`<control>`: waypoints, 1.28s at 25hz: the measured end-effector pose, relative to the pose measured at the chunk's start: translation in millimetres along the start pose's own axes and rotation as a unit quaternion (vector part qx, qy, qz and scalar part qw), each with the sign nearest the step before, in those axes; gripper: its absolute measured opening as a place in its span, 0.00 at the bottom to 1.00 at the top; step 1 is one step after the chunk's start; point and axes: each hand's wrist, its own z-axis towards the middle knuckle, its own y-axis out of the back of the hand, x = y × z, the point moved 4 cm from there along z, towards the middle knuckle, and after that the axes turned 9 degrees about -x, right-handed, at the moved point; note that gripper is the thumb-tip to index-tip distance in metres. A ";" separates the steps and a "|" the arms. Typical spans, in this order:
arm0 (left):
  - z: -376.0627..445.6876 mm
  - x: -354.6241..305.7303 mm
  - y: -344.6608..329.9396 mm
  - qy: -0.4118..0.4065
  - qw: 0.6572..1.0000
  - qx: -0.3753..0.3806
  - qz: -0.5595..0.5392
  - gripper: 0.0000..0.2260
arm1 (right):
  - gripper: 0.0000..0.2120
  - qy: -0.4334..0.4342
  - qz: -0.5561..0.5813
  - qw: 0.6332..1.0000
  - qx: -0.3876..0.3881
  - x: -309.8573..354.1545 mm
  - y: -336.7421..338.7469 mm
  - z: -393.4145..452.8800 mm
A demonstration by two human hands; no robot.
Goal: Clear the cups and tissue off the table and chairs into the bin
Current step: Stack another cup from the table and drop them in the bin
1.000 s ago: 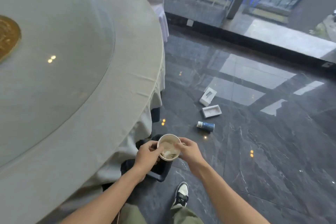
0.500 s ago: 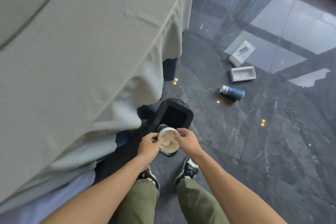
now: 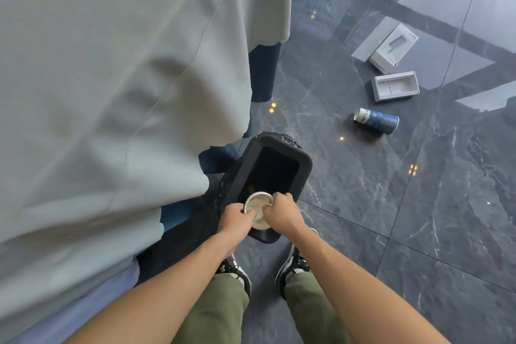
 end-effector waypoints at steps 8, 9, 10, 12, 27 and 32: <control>7.1 0.1 0.2 0.012 1.000 0.017 -0.015 0.17 | 0.15 0.012 -0.028 1.000 0.003 8.2 -6.3 18.9; 7.0 2.5 -1.1 0.021 0.999 0.030 -0.022 0.17 | 0.15 0.011 -0.021 1.000 0.014 6.9 -8.1 19.3; 6.7 4.6 -1.5 0.022 0.999 0.040 -0.018 0.16 | 0.16 0.012 -0.016 1.000 0.023 5.5 -9.9 18.8; 1.3 7.0 1.4 0.016 0.998 0.052 -0.008 0.09 | 0.16 0.016 -0.016 0.999 0.039 3.0 -11.5 12.0; -222.3 -153.1 70.9 -0.115 0.989 0.007 0.089 0.18 | 0.17 0.036 0.035 0.999 0.021 -64.0 243.4 -186.5; -306.1 -240.6 32.0 -0.158 0.982 -0.014 0.100 0.18 | 0.18 0.056 0.048 0.997 0.003 -123.2 364.0 -205.8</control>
